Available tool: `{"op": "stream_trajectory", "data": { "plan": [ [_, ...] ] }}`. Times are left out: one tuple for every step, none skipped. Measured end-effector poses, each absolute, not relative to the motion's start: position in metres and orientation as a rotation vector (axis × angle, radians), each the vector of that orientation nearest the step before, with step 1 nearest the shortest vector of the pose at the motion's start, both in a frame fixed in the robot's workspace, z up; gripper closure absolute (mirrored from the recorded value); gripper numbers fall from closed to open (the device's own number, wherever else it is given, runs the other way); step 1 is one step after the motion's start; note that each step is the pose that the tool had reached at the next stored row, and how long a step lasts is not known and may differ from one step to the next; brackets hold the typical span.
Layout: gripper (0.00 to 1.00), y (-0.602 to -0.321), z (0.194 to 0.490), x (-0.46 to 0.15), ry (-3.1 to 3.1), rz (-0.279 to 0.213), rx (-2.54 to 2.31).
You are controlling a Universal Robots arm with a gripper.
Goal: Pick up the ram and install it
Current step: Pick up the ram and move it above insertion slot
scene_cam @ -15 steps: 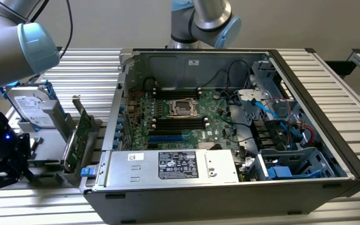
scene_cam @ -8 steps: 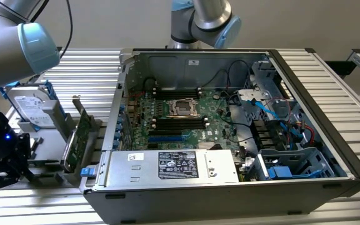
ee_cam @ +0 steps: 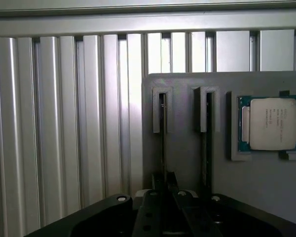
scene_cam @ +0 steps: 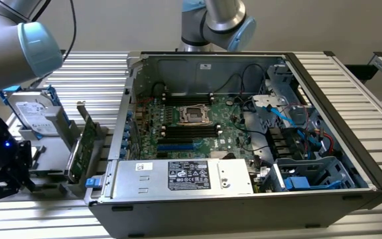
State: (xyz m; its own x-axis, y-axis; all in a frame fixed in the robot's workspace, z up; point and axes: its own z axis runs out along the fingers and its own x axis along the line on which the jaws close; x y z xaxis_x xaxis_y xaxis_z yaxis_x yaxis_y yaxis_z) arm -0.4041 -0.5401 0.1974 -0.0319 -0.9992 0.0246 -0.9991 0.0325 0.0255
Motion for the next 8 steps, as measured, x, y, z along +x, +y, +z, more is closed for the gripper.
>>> {"op": "stream_trajectory", "data": {
  "plan": [
    [0.86,-0.540,0.199,-0.404,-2.232,-0.002,2.161],
    [0.86,-0.540,0.202,-0.404,-2.232,-0.002,2.161],
    [0.86,-0.540,0.204,-0.404,-2.232,-0.002,2.161],
    [0.86,-0.540,0.207,-0.404,-2.232,-0.002,2.161],
    [0.86,-0.540,0.210,-0.404,-2.232,-0.002,2.161],
    [0.86,-0.540,0.213,-0.404,-2.232,-0.002,2.161],
    [0.86,-0.540,0.217,-0.404,-2.232,-0.002,2.161],
    [0.86,-0.540,0.221,-0.404,-2.232,-0.002,2.161]
  ]
}}
